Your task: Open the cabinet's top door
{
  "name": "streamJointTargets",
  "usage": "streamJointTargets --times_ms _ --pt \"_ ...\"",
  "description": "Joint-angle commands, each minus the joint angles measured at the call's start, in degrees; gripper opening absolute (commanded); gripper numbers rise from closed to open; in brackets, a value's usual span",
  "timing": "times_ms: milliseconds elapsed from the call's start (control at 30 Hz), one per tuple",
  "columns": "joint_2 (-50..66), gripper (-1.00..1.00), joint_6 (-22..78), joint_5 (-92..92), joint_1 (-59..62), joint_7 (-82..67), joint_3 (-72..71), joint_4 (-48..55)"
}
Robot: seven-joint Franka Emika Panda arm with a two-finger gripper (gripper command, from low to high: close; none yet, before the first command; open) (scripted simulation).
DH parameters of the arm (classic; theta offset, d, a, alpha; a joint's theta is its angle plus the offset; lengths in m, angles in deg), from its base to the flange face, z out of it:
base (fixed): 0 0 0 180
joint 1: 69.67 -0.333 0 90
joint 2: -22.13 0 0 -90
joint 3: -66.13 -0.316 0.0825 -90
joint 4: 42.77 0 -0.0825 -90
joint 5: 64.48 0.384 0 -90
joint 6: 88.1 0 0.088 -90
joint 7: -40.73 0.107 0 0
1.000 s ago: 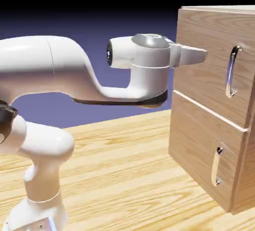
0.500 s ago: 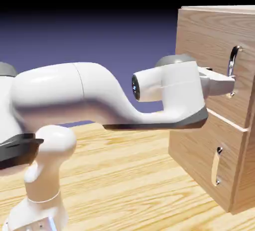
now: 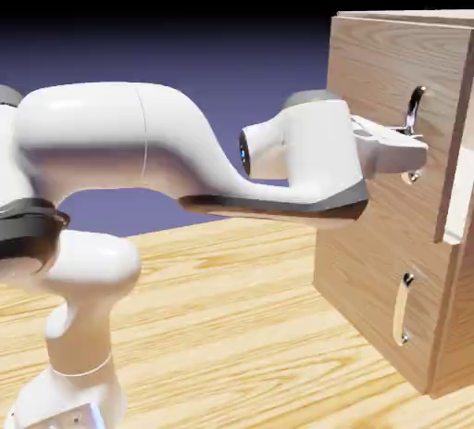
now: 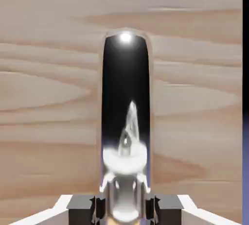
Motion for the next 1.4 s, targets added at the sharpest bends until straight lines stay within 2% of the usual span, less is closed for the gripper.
streamJointTargets --times_ms 0,433,767,1067,1367 --pt "0.12 -1.0 0.99 1.19 2.08 -0.13 -1.65 -1.53" --pt "-6.74 -1.0 16.47 25.36 27.02 -9.42 -27.16 -22.61" --pt "-16.27 -1.0 31.66 50.06 34.14 -17.4 -47.6 -33.74" --pt "-18.65 -1.0 48.0 71.72 32.44 -20.37 -66.24 -35.85" --pt "-11.49 -1.0 65.82 90.65 32.27 -18.85 -84.92 -29.58"
